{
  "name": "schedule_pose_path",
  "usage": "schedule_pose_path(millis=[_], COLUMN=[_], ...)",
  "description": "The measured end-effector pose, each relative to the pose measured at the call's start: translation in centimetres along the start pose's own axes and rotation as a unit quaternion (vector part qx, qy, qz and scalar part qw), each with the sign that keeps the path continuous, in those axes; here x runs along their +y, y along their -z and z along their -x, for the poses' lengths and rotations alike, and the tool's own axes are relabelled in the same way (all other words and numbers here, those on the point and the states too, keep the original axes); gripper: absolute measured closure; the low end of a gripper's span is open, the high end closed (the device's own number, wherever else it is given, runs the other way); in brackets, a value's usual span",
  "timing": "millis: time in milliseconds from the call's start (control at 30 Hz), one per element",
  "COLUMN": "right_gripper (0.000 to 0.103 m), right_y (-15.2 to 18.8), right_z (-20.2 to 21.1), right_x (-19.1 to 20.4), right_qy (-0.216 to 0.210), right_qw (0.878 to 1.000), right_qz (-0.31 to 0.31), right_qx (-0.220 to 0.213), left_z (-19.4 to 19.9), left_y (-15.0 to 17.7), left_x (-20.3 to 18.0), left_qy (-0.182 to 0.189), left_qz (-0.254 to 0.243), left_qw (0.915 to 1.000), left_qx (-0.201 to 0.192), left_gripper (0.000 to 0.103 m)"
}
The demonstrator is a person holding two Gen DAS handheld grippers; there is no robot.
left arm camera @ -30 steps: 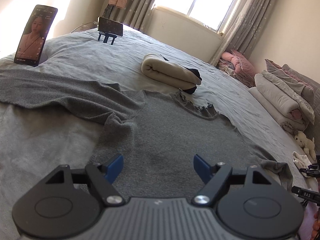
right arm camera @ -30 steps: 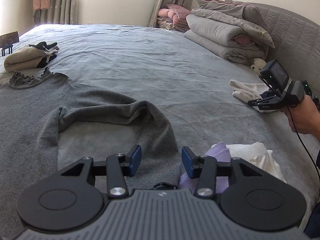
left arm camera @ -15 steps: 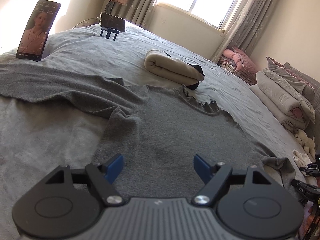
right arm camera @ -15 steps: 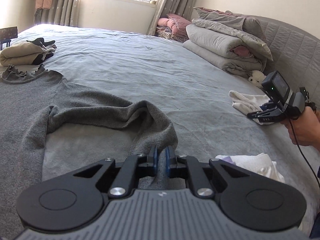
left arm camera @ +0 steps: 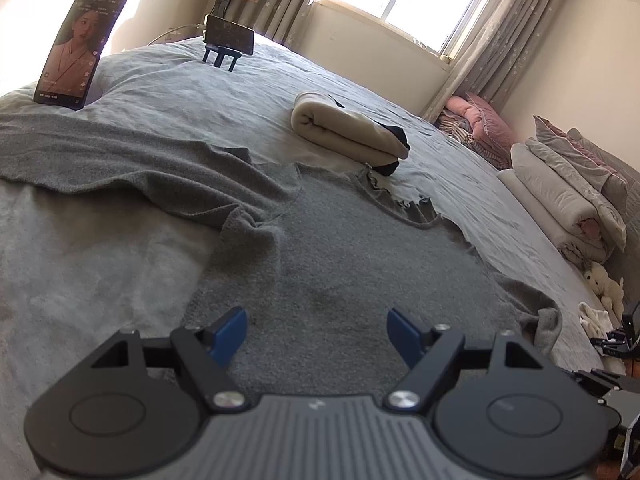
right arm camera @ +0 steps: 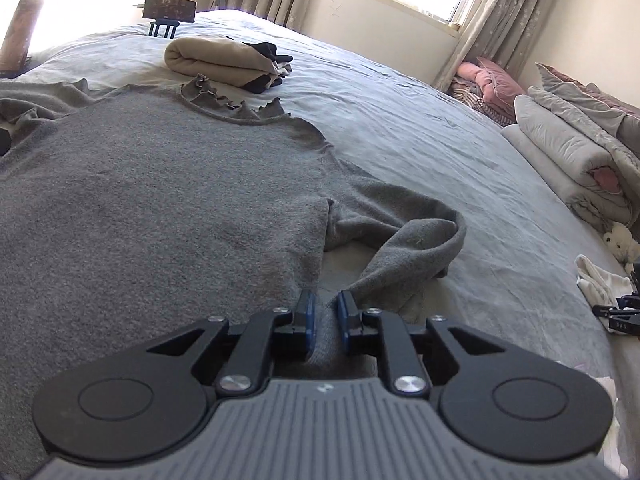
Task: Fold clothes
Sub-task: 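Fold the held sleeve across the body toward the collar with the right gripper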
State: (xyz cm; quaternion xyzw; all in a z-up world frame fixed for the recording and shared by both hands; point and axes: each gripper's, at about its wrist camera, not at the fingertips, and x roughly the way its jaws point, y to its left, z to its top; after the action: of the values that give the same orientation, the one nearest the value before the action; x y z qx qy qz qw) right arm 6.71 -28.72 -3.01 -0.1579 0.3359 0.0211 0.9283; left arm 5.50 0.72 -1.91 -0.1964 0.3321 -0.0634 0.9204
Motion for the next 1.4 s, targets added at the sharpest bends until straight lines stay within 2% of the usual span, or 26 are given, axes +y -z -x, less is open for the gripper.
schedule_pose_path(millis=[67, 100, 133, 267, 367, 533, 767, 1000, 1133, 1267, 1333, 1400], right_gripper=[0.074, 0.064, 0.059, 0.060, 0.060, 0.076, 0.089, 0.091, 0.090, 0.090, 0.100, 0.101], right_y=[-0.5, -0.7, -0.8, -0.7, -0.1, 0.9, 1.3, 0.8, 0.9, 0.9, 1.0, 0.8], right_z=[1.1, 1.7, 2.3, 4.1, 3.8, 1.5, 0.5, 0.2, -0.7, -0.7, -0.7, -0.5], right_x=[-1.4, -2.2, -2.9, -6.1, -7.4, -7.7, -7.9, -7.0, -6.3, -5.7, -5.7, -6.0], right_qy=[-0.023, -0.034, -0.038, -0.026, -0.012, -0.030, -0.075, -0.080, -0.070, -0.063, -0.057, -0.053], right_qw=[0.998, 0.997, 0.994, 0.980, 0.969, 0.960, 0.944, 0.949, 0.954, 0.960, 0.963, 0.964], right_qz=[-0.051, -0.075, -0.096, -0.193, -0.243, -0.279, -0.320, -0.306, -0.290, -0.271, -0.263, -0.258], right_qx=[-0.005, -0.011, -0.020, -0.052, -0.044, -0.003, 0.005, 0.005, 0.033, 0.035, 0.033, 0.034], left_z=[0.0, 0.0, 0.0, -0.1, 0.0, -0.1, -0.2, -0.3, -0.3, -0.4, -0.4, -0.3], left_y=[-0.1, -0.1, -0.2, -0.3, -0.2, -0.2, -0.1, -0.1, 0.0, 0.0, 0.0, 0.0], left_x=[0.2, 0.2, 0.3, 0.5, 0.4, 0.2, 0.2, 0.2, 0.2, 0.2, 0.2, 0.2], left_qy=[-0.001, -0.002, -0.003, -0.002, -0.001, -0.001, -0.003, -0.003, -0.003, -0.003, -0.003, -0.001], left_qz=[0.001, 0.002, 0.004, 0.009, 0.007, 0.004, 0.002, 0.003, 0.002, 0.002, 0.003, 0.004], left_qw=[1.0000, 1.0000, 1.0000, 0.9999, 1.0000, 1.0000, 0.9999, 0.9999, 0.9999, 0.9999, 0.9999, 0.9998], left_qx=[0.002, 0.002, 0.003, 0.005, 0.005, 0.007, 0.010, 0.013, 0.014, 0.016, 0.017, 0.018], left_gripper=[0.025, 0.025, 0.025, 0.025, 0.025, 0.025, 0.025, 0.025, 0.025, 0.025, 0.025, 0.025])
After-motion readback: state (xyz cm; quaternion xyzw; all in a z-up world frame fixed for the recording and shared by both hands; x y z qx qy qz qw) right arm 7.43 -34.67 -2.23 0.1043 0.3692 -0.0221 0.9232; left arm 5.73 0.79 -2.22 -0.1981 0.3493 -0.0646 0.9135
